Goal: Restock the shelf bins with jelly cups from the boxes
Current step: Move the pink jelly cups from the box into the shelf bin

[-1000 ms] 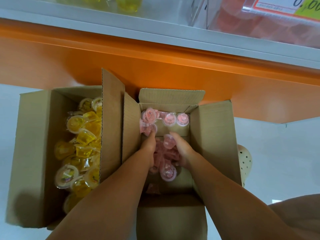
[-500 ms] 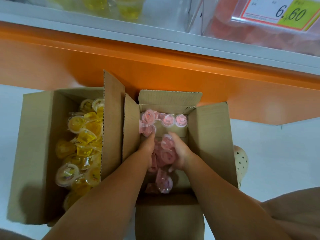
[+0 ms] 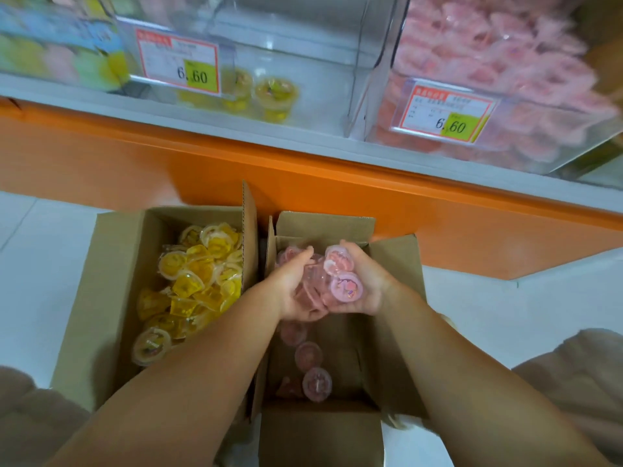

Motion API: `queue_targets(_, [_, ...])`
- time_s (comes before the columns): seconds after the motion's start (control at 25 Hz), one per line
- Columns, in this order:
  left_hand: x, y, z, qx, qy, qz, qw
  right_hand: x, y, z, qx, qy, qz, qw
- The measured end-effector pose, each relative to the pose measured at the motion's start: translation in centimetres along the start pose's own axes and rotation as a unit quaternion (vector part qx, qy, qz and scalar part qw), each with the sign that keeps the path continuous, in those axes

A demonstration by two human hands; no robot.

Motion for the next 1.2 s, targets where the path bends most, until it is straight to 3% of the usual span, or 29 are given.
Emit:
queue_targets(0.12, [1.5,3.2,0.8,-0.036,-0.023,0.041,0.998,-2.3,3.7,0.3,0.024,0.026,-0.047,0.998])
queue_targets(0.68, [9.1,22.3,4.5,-0.133,-0.068,0.225,0.963,-12.4,22.5,6.0,-0.052,-0.080,-0.226,0.969])
queue_targets(0.96, [11.0,22.7,5.2,-0.174,0.023,0.248,0.953,-15.1,24.5,6.4,-0.099,-0.153,-0.244,0.953])
queue_targets(1.2, [12.2,22.5,7.0,-0.205,0.013,0.269,0.941,-17.3,24.6,5.7,-0.092,-0.169,-0.268,0.944])
Point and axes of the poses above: each hand's wrist, its own y-axis away from the middle knuckle, its own z-axis out of the palm, x = y × z, the point moved 8 cm from there along -y, towards the middle knuckle, and after that the axes turned 2 degrees about y, right-handed, at the moved point
